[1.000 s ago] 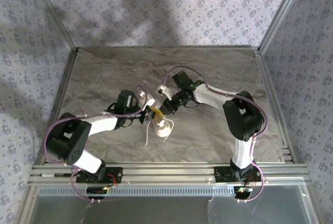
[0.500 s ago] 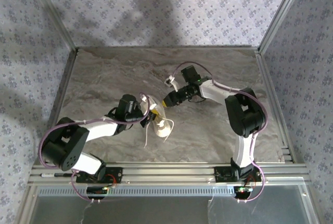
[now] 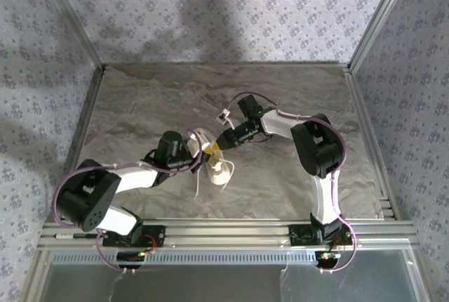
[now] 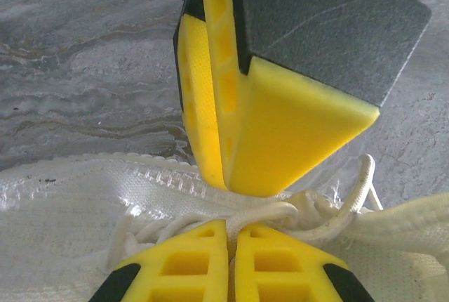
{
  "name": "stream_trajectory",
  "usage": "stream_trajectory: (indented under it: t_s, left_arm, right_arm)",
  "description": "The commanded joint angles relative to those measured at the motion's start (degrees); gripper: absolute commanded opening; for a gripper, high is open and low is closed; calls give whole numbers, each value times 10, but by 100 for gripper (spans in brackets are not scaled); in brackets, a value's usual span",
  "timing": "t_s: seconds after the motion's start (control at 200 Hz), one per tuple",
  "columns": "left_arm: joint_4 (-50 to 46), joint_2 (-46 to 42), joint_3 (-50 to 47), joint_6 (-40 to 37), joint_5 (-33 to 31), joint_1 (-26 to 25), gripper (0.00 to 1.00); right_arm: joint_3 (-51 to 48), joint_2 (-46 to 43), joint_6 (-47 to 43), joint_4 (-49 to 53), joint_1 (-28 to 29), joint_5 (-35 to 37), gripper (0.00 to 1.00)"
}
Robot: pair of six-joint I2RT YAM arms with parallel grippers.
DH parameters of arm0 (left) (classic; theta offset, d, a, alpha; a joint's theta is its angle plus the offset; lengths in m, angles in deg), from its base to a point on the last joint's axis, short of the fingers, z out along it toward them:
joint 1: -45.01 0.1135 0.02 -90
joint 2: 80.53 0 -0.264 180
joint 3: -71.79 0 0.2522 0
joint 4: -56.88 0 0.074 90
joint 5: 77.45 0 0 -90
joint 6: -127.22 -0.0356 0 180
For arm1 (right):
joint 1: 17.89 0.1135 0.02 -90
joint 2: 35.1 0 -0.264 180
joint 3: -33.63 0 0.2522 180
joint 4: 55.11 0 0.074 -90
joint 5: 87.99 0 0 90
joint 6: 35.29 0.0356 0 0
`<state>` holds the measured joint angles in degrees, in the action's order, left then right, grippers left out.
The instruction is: Tie the shoes
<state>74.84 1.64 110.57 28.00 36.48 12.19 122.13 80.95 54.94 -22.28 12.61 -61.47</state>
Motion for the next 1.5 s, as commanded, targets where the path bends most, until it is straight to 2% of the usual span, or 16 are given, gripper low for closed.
stream_trajectory:
  t_s: [0.0, 0.215, 0.435, 0.615, 0.874, 1.144, 1.494]
  left_arm:
    - [46, 9, -3, -12, 6, -5, 0]
    - [62, 19, -2, -13, 12, -6, 0]
    - [65, 16, -7, -23, 9, -9, 0]
    - [63, 9, -12, -28, 5, -9, 0]
    - [64, 6, -15, -32, 3, -10, 0]
    - [76, 8, -16, -34, -1, -11, 0]
    - [94, 11, -18, -35, -6, -11, 0]
  right_arm:
    - [13, 11, -5, 35, -1, -38, 25]
    - [14, 16, -9, 48, -6, -48, 23]
    - [5, 6, 9, 35, -17, -9, 12]
    - [-33, -18, 77, -51, -39, 17, 16]
    - [-32, -10, 97, -74, -33, 13, 24]
    - [-28, 14, 95, -76, -16, -25, 21]
    - [-18, 27, 93, -69, -12, -55, 22]
